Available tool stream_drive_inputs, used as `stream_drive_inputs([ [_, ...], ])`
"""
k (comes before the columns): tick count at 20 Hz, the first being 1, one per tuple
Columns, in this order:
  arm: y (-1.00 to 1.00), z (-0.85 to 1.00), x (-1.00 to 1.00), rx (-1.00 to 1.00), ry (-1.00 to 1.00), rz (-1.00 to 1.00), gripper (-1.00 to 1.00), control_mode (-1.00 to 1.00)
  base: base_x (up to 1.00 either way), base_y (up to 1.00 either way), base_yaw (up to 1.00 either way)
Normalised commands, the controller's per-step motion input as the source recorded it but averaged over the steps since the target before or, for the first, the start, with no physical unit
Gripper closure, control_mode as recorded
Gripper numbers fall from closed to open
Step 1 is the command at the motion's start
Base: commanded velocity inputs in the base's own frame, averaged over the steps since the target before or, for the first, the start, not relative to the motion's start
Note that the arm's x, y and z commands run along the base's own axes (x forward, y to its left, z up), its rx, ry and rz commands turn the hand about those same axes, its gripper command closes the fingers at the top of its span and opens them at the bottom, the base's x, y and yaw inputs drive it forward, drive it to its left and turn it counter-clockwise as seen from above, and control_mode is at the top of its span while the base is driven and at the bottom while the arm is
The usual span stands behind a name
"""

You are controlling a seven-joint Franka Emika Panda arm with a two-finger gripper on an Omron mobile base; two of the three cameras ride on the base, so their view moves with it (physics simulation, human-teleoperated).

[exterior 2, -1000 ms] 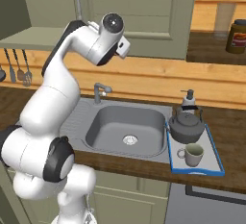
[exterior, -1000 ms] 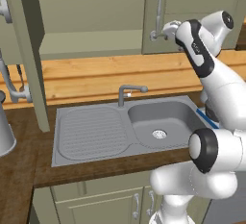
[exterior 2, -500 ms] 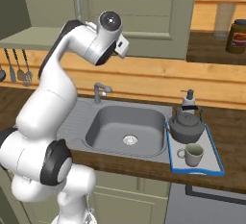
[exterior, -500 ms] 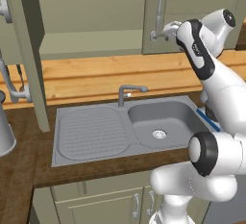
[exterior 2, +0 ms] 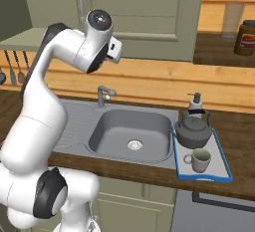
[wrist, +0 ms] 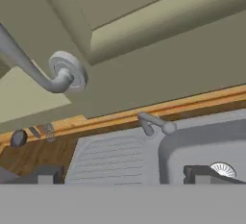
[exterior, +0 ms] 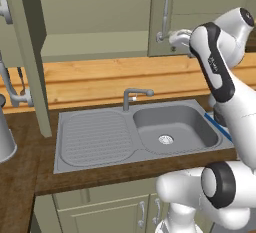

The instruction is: Pick the kettle from the counter and place it on the tray. Then pick the mug from the cabinet and place it on the tray. Then close the cabinet doors.

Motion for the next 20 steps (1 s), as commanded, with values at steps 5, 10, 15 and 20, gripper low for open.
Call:
stream_drive_inputs([
  [5, 0.2, 0.06, -0.75, -0.2, 0.0, 0.2, -1.0, -1.0, 0.0, 0.0, 0.0],
  [10, 0.06, 0.02, -0.62, -0.14, 0.0, 0.18, -1.0, -1.0, 0.0, 0.0, 0.0],
  [15, 0.25, 0.02, -0.47, -0.18, 0.0, 0.2, -1.0, -1.0, 0.0, 0.0, 0.0],
  [20, 0.35, 0.04, -0.55, -0.23, -0.16, 0.34, -1.0, -1.0, 0.0, 0.0, 0.0],
])
